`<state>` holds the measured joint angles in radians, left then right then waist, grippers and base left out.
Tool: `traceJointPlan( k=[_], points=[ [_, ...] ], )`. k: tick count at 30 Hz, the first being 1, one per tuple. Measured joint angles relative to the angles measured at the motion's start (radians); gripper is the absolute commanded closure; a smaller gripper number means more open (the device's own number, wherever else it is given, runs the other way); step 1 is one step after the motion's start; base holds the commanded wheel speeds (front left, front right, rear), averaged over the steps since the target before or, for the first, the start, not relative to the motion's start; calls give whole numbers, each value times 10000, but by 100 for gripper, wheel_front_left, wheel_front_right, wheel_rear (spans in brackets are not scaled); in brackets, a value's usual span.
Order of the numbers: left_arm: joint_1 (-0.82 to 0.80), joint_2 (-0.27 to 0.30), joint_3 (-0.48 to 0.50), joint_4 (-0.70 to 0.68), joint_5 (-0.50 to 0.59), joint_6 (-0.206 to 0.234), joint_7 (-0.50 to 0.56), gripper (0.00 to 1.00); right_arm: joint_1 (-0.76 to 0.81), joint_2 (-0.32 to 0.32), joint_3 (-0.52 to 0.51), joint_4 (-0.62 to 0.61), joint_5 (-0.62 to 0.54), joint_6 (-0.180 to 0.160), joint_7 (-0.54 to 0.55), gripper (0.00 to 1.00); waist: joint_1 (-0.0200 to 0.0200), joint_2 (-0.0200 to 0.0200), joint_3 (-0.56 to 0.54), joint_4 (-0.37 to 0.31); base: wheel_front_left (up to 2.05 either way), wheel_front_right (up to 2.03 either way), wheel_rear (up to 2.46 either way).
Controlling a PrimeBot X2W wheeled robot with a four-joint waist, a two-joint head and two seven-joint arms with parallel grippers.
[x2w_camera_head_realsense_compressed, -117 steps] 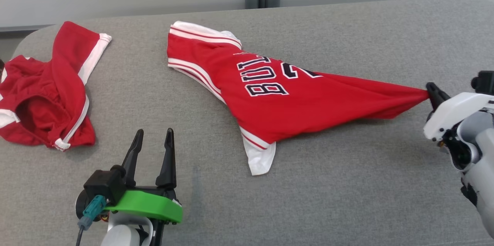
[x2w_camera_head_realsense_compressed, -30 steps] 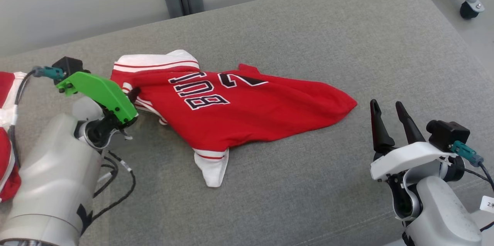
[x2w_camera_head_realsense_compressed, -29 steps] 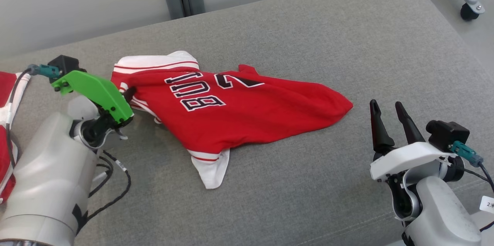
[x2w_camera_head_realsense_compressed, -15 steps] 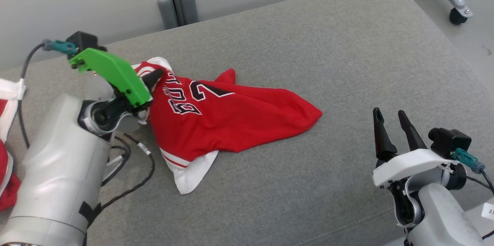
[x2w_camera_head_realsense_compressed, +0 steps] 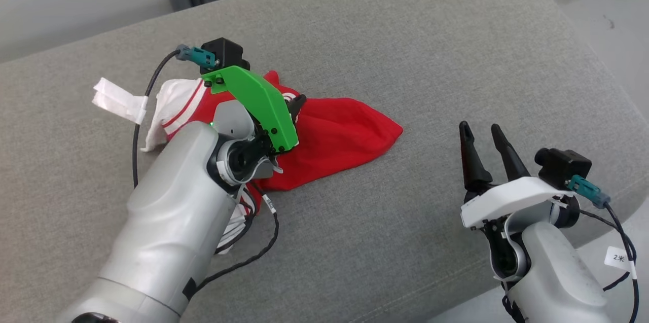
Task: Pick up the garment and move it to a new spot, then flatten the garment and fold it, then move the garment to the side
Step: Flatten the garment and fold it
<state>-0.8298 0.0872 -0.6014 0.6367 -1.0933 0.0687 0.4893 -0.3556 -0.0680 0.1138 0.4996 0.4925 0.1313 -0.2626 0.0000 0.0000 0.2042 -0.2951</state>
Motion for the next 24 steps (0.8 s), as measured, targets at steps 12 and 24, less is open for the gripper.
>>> traceJointPlan(
  k=[12, 24],
  points=[
    [-107, -382, -2378, 1093, -318, -1308, -2441, 0, -108, -453, 77, 545, -109, 0, 0, 0, 0, 0, 471, 387, 0, 0, 0],
    [1079, 706, -2984, -1124, 625, -458, -4172, 0, 658, -828, -121, 696, -198, 0, 0, 0, 0, 0, -682, 1725, 0, 0, 0]
  ],
)
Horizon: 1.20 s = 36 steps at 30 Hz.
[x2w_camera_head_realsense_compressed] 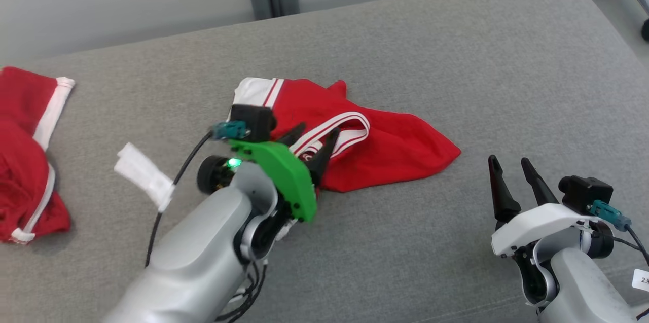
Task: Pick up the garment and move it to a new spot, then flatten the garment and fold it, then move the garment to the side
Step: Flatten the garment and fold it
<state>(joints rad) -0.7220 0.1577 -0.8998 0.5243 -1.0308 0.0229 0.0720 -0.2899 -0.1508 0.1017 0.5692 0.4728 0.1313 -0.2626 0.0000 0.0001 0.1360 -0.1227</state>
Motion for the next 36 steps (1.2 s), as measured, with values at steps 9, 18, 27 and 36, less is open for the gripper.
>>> traceJointPlan(
  k=[9, 18, 27, 36],
  points=[
    [2457, 1751, 690, -1570, 94, 1528, -1375, 0, 202, -130, -198, -313, -4, 0, 0, 0, 0, 0, -278, 833, 0, 0, 0],
    [2442, 993, -119, -500, -272, 677, -109, 0, -28, -117, 21, -291, -4, 0, 0, 0, 0, -1, -19, 710, 0, 0, 0],
    [1977, 683, -21, 907, -301, 372, -479, 100, -41, -48, 6, -226, 17, 0, 0, 0, 0, 0, 6, 342, 0, 0, 0],
    [943, 1670, -144, -1469, 1377, 1532, -1549, 100, 86, -50, -123, -199, 17, 0, -2, 0, 0, 0, -185, 349, 0, 0, 0]
  ],
)
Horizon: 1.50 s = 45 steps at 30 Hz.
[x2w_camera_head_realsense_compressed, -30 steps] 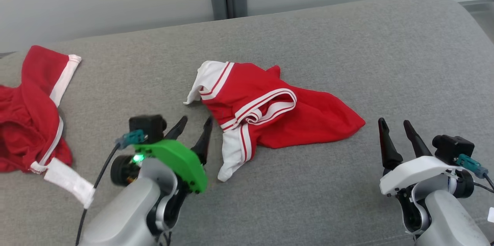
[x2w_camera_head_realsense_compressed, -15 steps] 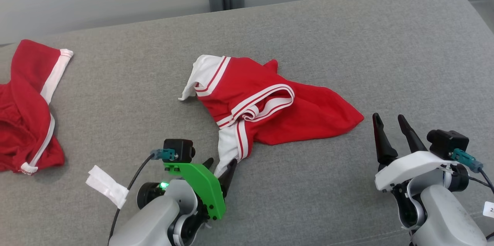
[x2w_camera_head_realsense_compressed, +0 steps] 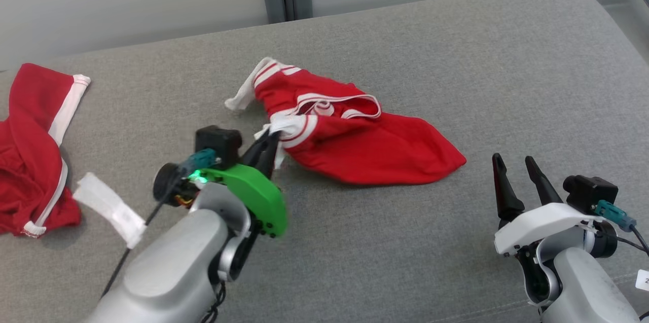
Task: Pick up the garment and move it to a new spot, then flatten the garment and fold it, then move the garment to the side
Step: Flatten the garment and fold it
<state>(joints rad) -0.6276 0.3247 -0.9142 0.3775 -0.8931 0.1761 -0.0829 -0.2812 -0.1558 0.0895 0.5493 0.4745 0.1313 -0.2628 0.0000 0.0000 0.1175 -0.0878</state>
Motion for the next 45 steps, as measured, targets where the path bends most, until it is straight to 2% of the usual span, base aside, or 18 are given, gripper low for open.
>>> traceJointPlan(
  k=[3, 5, 8, 9, 10, 14, 17, 20, 24, 28, 30, 32, 36, 42, 45],
  points=[
    [-199, -272, -886, -915, 723, 178, 508, 100, -3, -2, 46, 2, 0, 0, 0, 0, 0, 0, 20, -11, 0, 0, 0],
    [-191, -800, -1783, -1014, 1112, 115, 1024, 100, -35, 12, 111, -12, -2, 0, 0, 0, 0, 0, 82, -30, 0, 0, 0],
    [-108, -1699, -2466, -495, 1137, -198, 1337, 100, -136, 59, 203, -36, -4, 0, 2, 0, 0, 0, 216, -91, 0, 0, 0],
    [-105, -1881, -2619, -182, 1195, -303, 1354, 74, -162, 69, 230, -35, -4, 0, 0, 0, 0, 0, 258, -111, 0, 0, 0],
    [-81, -2071, -2736, 219, 1187, -485, 1356, 0, -175, 69, 251, -13, -2, 0, 2, 0, 0, 0, 314, -138, 0, 0, 0],
    [-75, -2383, -2917, 1386, 1060, -1026, 1156, 0, -247, 59, 326, 40, 23, 0, 2, 0, 0, 0, 482, -234, 0, 0, 0],
    [-85, -2516, -2832, 1578, 957, -1149, 851, 0, -250, -6, 253, 88, 46, 0, 2, 0, 0, 0, 510, -208, 0, 0, 0],
    [-40, -2408, -2522, 1267, 748, -1152, 583, 0, -174, -10, 222, 142, 46, 0, 2, 0, 0, 0, 412, -131, 0, 0, 0],
    [315, -1716, -1889, 65, 309, -671, 405, 0, -94, -17, 190, 146, 46, 0, 2, 0, 0, 0, 192, -21, 0, 0, 0],
    [673, -579, -1313, -800, 17, -46, 575, 0, -72, -23, 198, 117, 48, 0, 2, 0, 0, 0, 22, 71, 0, 0, 0],
    [846, -213, -1231, -849, -96, 59, 757, 0, -69, -42, 221, 115, 52, 0, 2, 0, 0, 0, -6, 80, 0, 0, 0],
    [998, -167, -1266, -767, -366, -19, 1005, 0, -76, -65, 259, 104, 63, 0, 2, 0, 0, 0, 15, 53, 0, 0, 0],
    [1038, -474, -1574, 17, -545, -495, 1363, 0, -140, -65, 385, 98, 77, 0, 2, 0, 0, 0, 132, -80, 0, 0, 0],
    [505, -1616, -1871, 1766, -727, -1179, 1783, 0, -324, -56, 533, 117, 130, 0, 0, 0, 0, 0, 338, -392, 0, 0, 0],
    [250, -1952, -1783, 2667, -861, -1476, 1674, 0, -372, 19, 598, 130, 167, 0, 2, 0, 0, 0, 415, -593, 0, 0, 0]
  ],
)
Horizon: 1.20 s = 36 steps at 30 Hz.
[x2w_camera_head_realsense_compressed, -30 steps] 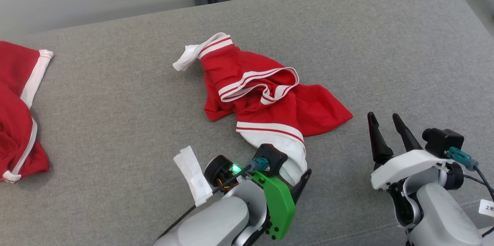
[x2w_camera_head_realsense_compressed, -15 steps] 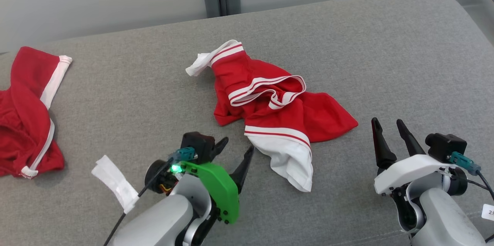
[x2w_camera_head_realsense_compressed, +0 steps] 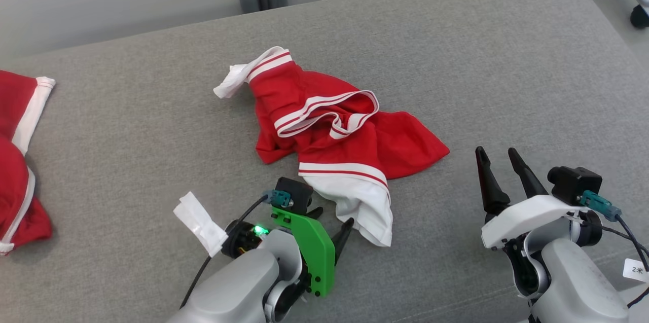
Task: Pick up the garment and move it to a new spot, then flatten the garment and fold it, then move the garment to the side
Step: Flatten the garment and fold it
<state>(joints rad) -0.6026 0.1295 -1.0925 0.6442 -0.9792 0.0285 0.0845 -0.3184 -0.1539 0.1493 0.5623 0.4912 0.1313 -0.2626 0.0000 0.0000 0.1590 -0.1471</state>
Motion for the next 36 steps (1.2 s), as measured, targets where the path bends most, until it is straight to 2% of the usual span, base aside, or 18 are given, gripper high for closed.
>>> traceJointPlan(
  k=[5, 7, 8, 12, 16, 21, 26, 31, 36],
  points=[
    [-451, -403, 86, 1208, -82, -217, -71, 0, -14, -19, -59, 15, 6, 0, 0, 0, 0, 0, 118, -300, 0, 0, 0],
    [-566, -516, 82, 1559, -155, -416, -86, 58, -14, -6, -61, 19, 6, 0, 0, 0, 0, 0, 164, -379, 0, 0, 0],
    [-615, -545, 58, 1689, -151, -474, -123, 100, -14, -2, -61, 25, 6, 0, 0, 0, 0, 0, 177, -401, 0, 0, 0],
    [-772, -631, -8, 2134, -136, -579, -353, 100, -8, 0, -113, 77, 8, 0, 0, 0, 0, 0, 133, -390, 0, 0, 0],
    [-946, -665, -65, 2320, 52, -410, -721, 100, 94, -73, -322, 73, 0, 0, -2, 0, 0, 0, 6, -171, 0, 0, 0],
    [-1035, 17, 192, 1825, 56, -59, -957, 100, 320, 40, -389, 77, 2, 0, 0, 0, 0, 0, -221, 239, 0, 0, 0],
    [-717, 1465, 468, 226, 35, 786, -779, 100, 601, 35, -616, 98, -2, 0, -2, 0, 0, 0, -495, 745, 0, 0, 0],
    [310, 3499, 1076, -2265, -268, 2266, -385, 100, 687, 38, -706, 84, -17, 0, 0, 0, 0, 0, -725, 1262, 0, 0, 0],
    [1749, 5141, 1626, -4909, -934, 3728, 117, 100, 727, -19, -780, 54, -21, 0, 0, 0, 0, 0, -842, 1657, 0, 0, 0]
  ],
)
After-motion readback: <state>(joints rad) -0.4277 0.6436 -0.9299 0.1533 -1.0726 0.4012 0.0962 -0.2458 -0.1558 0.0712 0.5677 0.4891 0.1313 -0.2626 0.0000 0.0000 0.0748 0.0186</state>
